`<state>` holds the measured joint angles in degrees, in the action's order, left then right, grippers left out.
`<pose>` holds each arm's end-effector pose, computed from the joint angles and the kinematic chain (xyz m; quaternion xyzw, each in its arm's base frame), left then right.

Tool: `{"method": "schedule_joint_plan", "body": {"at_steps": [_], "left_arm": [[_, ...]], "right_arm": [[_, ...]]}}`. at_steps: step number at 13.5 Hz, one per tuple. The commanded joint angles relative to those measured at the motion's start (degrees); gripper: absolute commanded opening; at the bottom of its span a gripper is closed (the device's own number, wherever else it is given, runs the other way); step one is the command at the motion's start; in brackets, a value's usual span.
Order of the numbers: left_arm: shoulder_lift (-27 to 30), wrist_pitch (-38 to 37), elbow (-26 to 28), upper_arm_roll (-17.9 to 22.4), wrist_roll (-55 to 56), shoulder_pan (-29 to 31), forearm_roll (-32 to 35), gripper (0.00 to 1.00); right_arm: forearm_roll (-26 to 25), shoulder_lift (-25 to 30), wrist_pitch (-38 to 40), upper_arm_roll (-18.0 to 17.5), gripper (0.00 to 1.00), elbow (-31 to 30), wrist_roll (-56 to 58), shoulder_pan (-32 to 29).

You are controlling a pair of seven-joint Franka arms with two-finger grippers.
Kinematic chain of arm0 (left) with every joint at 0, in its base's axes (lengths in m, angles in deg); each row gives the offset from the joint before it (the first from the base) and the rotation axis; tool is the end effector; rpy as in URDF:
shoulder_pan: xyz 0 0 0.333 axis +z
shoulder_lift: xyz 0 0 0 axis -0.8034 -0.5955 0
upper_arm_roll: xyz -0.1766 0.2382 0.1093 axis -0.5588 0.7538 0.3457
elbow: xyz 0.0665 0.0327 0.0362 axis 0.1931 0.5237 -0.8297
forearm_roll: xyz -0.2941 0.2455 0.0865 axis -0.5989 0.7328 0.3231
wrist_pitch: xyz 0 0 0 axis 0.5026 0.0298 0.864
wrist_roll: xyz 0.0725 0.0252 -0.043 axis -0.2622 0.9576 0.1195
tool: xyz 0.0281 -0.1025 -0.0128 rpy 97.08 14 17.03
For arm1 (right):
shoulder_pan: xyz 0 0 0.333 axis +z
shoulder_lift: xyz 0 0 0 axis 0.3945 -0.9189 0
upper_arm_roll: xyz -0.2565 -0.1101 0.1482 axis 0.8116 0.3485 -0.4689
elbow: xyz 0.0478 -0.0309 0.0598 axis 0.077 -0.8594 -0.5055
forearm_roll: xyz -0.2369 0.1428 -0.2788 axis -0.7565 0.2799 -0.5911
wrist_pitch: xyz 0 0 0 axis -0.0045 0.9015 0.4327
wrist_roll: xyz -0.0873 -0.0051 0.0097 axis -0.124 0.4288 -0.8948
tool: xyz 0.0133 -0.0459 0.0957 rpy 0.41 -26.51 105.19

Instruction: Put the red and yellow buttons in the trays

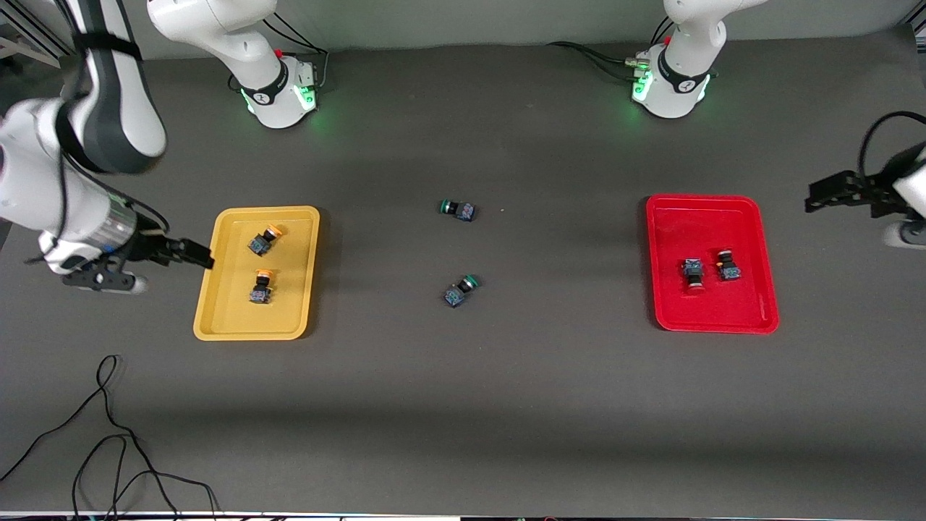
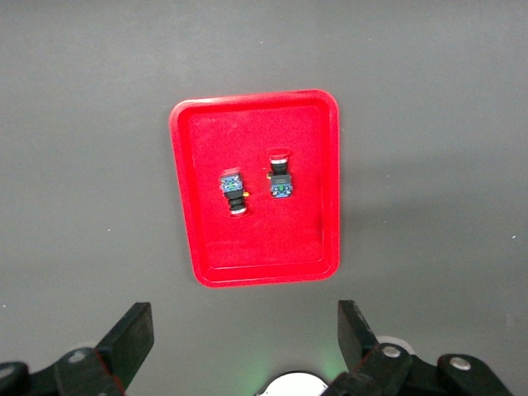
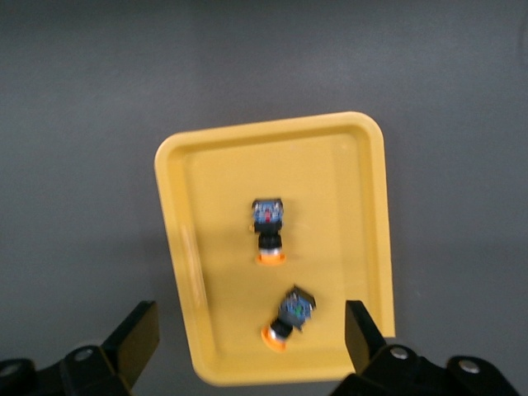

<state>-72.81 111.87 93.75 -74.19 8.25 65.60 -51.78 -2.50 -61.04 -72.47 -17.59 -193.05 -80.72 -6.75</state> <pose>0.5594 0.0060 0.5826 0.9956 -0.0615 -0.0711 0.0008 0.5440 -0.0043 0.4475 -0.9977 0.0575 0.0135 0.0327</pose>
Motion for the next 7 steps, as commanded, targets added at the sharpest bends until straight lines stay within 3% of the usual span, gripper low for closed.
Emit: {"method": "schedule_joint_plan", "body": {"at_steps": [1,4,7], "left_arm": [[5.8,5.4,8.7,9.1,-0.1,-9.9,-0.5,0.99],[5.9,5.5,8.9,14.8,0.2,-17.2,-0.3,0.99],[5.9,4.7,7.6,14.8,0.3,-17.2,-0.3,0.99]], "right_arm": [[-1.9,8.0,5.7,-3.5,1.00,-0.7,0.9,-3.0],[-3.4,15.0,10.0,-9.4,1.00,-0.4,0.9,-6.1],[-6.3,16.9,14.8,-12.1,1.00,0.7,-3.2,-6.2]]}}
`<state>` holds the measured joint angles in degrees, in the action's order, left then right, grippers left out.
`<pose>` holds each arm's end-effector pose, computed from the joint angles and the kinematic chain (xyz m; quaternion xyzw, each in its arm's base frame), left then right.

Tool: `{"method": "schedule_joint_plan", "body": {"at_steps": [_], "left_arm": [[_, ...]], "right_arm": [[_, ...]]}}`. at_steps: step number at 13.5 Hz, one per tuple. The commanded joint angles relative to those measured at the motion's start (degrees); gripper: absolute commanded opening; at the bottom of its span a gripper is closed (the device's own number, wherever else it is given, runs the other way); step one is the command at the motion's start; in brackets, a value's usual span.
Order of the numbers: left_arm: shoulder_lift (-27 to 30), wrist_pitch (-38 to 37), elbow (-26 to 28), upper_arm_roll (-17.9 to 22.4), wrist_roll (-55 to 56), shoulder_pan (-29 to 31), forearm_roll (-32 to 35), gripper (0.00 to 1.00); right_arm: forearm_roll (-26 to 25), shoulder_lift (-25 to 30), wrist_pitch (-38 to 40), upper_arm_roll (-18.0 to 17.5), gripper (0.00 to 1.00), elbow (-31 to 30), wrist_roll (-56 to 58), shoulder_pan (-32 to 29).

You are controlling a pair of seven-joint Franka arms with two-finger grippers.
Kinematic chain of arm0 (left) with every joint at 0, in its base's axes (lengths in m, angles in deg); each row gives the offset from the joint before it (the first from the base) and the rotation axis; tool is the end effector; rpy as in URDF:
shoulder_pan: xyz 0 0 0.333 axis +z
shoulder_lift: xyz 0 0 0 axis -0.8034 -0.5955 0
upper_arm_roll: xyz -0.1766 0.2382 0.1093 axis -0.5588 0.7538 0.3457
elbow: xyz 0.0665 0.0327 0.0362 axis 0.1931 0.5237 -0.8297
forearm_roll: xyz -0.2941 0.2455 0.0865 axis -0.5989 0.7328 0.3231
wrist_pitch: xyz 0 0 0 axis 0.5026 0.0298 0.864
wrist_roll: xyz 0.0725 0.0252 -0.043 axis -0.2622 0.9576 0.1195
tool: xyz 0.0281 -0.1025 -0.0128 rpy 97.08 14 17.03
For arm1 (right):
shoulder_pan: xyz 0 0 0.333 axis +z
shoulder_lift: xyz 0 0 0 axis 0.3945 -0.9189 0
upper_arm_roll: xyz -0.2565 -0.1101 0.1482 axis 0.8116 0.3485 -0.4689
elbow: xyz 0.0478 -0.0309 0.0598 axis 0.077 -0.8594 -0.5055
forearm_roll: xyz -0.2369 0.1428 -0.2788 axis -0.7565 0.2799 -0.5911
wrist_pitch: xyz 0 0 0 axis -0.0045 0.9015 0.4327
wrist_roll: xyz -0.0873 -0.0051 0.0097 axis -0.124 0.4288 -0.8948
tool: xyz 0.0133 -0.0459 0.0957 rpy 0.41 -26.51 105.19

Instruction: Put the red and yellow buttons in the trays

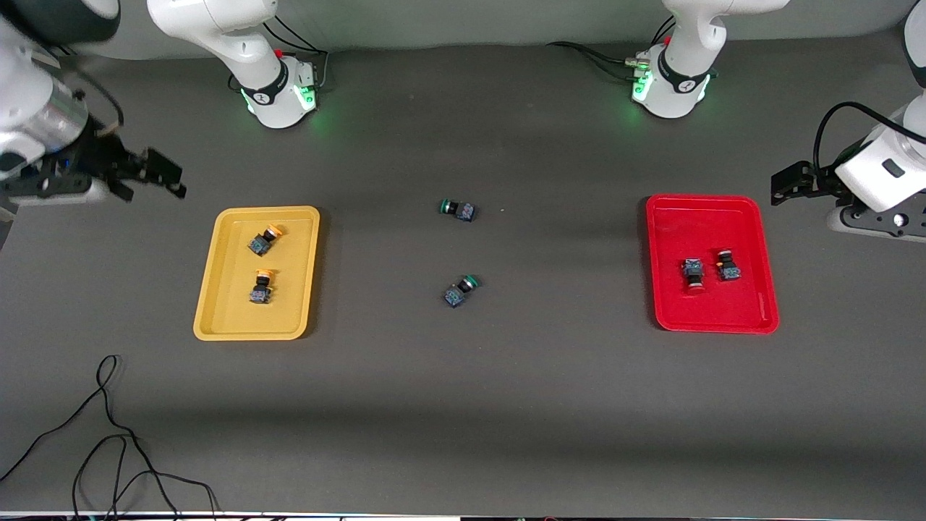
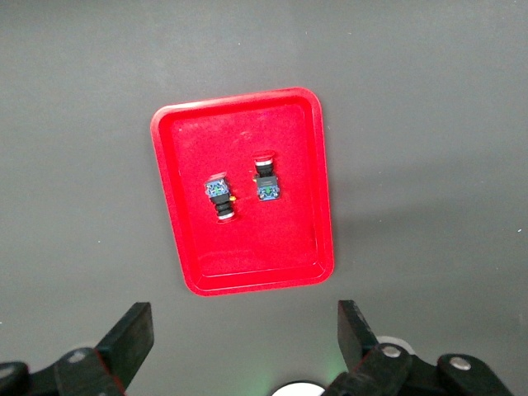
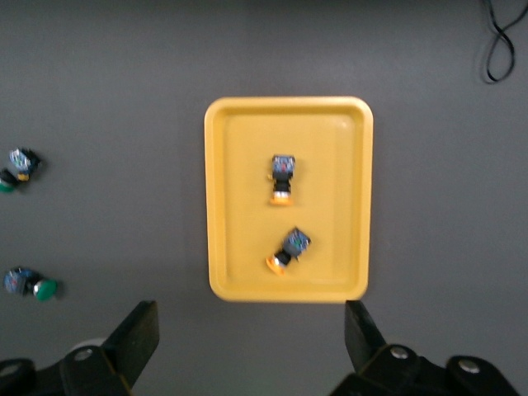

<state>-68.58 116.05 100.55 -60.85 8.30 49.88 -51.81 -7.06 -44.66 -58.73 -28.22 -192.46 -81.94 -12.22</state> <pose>0.5415 -0.0195 0.5731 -0.9949 0.0821 0.0579 0.0063 0.4676 0.0284 0.5760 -0.9998 0.0055 -0.0140 0.0127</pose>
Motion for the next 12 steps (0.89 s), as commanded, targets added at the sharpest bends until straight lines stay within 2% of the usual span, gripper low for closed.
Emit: {"method": "schedule_joint_plan", "body": {"at_steps": [1,6,12], "left_arm": [[1.5,0.1,0.1,1.4,0.5,-1.7,-0.2,0.99],[-0.2,0.1,-2.5,1.0,1.8,-1.5,-0.6,0.99],[-0.8,-1.6,-3.1,0.2,1.7,-0.1,-0.8,1.00]], "right_arm": [[-1.8,0.5,1.2,-3.0,1.00,0.5,-1.9,-0.9],[-1.2,-1.9,5.8,-3.3,1.00,6.0,-1.7,-1.9],[-1.1,-3.9,5.9,-3.0,1.00,7.6,-1.6,-1.9]]}}
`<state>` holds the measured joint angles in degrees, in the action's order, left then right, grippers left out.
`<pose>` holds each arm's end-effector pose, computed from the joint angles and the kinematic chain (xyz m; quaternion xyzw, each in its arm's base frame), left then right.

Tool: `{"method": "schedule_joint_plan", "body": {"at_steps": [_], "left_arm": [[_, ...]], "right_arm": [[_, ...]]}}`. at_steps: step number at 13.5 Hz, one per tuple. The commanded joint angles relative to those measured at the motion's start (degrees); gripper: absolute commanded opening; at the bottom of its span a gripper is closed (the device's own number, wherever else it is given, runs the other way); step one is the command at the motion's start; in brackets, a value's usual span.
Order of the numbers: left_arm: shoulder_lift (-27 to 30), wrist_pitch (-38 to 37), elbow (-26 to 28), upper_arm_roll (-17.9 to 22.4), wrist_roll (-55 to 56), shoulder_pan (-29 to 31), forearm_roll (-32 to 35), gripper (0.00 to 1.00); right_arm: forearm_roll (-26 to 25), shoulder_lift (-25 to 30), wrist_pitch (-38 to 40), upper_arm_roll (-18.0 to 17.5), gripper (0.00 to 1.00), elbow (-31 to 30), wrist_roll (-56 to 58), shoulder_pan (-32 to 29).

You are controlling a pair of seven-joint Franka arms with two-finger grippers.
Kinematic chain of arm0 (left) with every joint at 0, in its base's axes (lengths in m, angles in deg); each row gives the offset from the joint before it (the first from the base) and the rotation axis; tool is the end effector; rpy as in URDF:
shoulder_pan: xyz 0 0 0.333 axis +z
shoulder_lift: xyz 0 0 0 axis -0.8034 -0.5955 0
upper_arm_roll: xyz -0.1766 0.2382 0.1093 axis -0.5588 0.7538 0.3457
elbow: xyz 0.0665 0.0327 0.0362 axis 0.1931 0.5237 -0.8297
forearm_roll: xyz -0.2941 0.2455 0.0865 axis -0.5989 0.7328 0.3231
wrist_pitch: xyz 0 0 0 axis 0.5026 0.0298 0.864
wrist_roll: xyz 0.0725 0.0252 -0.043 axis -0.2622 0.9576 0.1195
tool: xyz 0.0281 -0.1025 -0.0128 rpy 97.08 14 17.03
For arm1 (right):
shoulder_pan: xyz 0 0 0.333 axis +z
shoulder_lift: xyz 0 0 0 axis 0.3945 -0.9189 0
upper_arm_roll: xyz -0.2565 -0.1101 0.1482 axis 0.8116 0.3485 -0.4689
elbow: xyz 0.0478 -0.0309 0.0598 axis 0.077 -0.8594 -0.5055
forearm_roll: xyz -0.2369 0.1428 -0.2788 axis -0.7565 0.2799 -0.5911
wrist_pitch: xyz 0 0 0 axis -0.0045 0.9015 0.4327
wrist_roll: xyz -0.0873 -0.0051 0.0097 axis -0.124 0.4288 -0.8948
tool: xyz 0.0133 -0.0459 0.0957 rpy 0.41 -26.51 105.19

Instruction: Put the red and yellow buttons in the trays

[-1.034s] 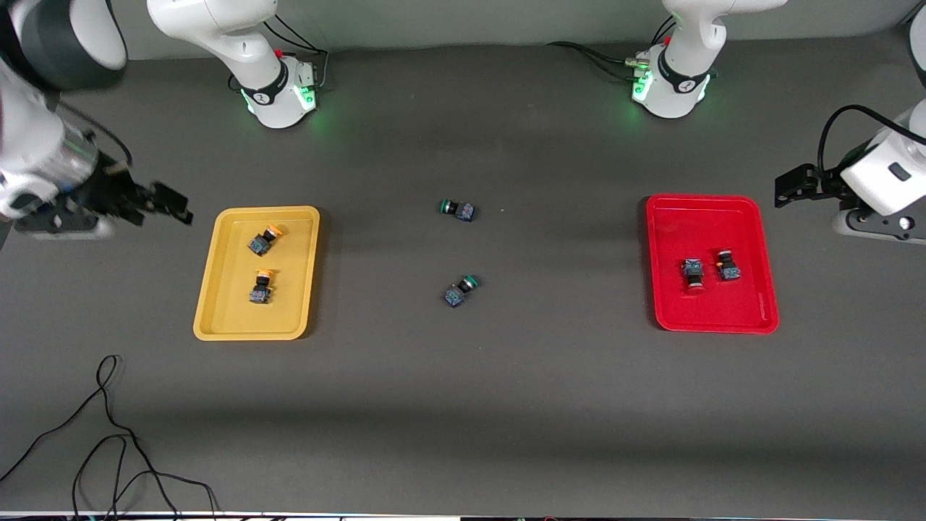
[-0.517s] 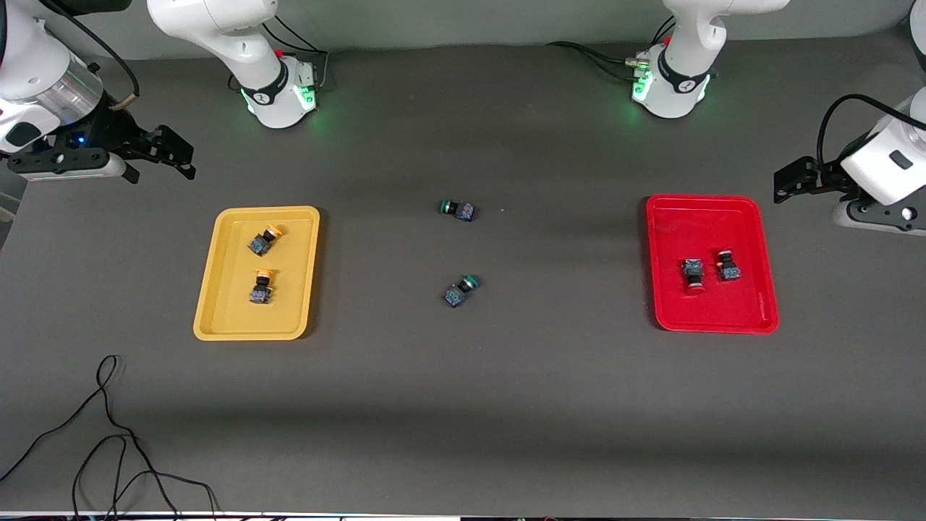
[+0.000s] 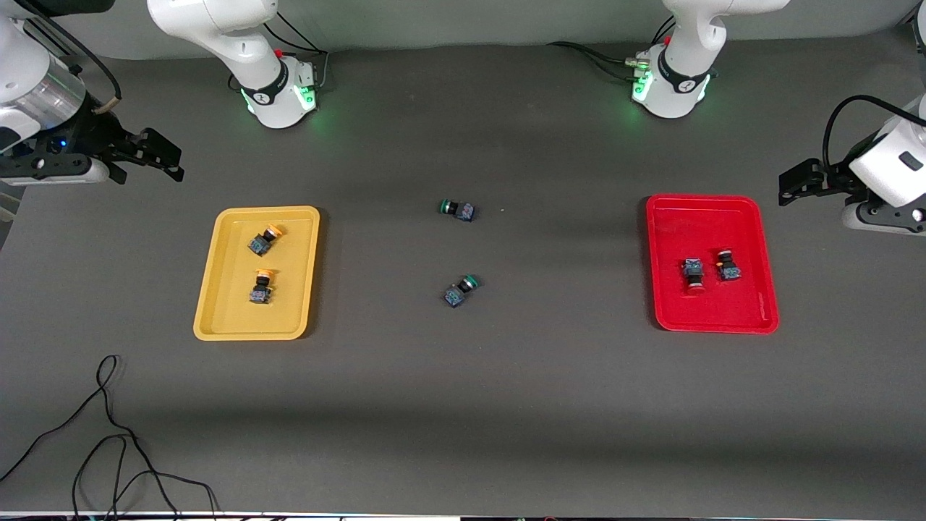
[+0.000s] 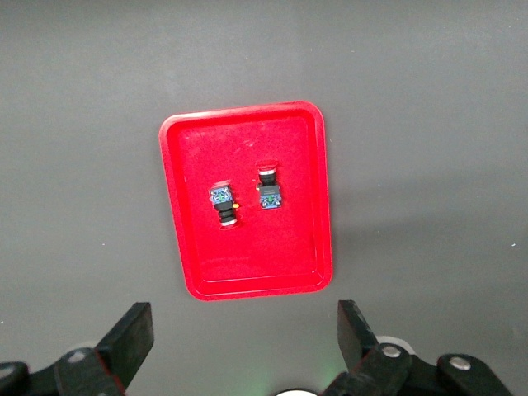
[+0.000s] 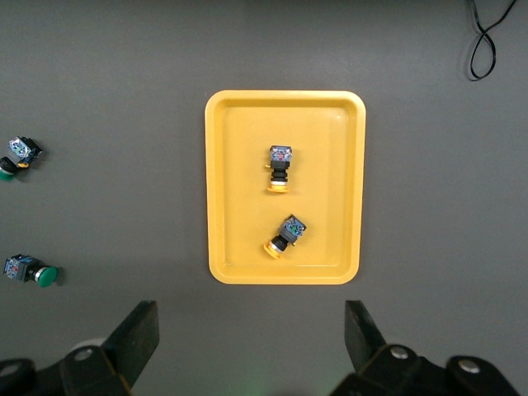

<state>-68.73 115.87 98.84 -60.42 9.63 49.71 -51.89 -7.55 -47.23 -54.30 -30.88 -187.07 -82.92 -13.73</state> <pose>0.5440 -0.0173 0.5853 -0.9966 0.0681 0.0458 0.0065 0.4765 0.0402 0.5938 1.0000 -0.0051 0.0018 0.0011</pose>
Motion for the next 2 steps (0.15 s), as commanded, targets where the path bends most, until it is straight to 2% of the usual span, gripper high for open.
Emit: {"method": "schedule_joint_plan", "body": {"at_steps": [1,2], "left_arm": [[-0.4,-1.5,-1.1,-0.2,0.4,0.1,-0.7,1.00],[-0.4,-1.5,-1.1,-0.2,0.4,0.0,-0.7,1.00]], "right_arm": [[-0.6,-1.5,1.5,-0.3,1.00,2.2,-0.4,-0.4],[-0.4,-1.7,1.5,-0.2,1.00,2.2,-0.5,-0.4]]}}
